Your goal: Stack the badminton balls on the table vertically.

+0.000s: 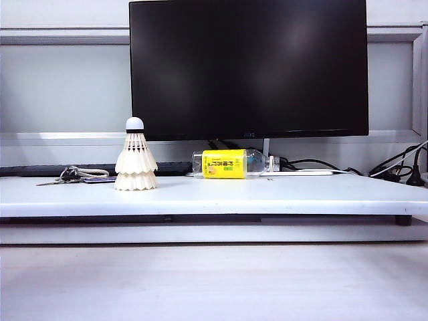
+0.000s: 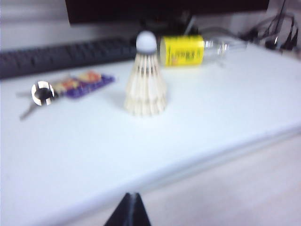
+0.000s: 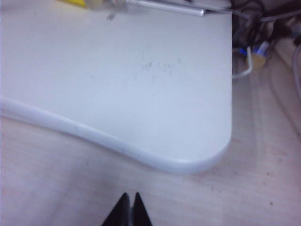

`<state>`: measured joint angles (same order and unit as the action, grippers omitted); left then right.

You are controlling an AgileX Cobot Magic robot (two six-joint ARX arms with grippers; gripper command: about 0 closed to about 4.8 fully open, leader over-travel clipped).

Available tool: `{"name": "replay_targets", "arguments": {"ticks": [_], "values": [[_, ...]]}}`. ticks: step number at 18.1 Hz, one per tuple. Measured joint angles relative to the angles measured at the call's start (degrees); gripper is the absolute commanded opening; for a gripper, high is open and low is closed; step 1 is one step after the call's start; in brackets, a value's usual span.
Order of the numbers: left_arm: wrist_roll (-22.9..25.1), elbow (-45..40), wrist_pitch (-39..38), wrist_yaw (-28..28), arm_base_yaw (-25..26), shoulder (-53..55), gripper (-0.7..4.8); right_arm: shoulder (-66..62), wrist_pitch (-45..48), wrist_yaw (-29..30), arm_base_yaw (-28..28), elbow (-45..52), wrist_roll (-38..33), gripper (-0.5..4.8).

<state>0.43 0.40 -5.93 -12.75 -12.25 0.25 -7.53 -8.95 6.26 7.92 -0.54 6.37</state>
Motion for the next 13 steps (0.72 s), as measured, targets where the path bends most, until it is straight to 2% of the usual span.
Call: {"name": "replay_targets", "arguments": {"ticks": [2, 13], "values": [[0.0, 0.02, -2.05, 0.04, 0.0, 0.0, -0.06, 0.0, -0.26, 0.0, 0.0, 0.0, -0.02, 0.21], [-1.33, 0.04, -2.21, 0.15, 0.0, 0.0, -0.06, 0.0, -0.44, 0.0, 0.0, 0.0, -0.2, 0.21]]}}
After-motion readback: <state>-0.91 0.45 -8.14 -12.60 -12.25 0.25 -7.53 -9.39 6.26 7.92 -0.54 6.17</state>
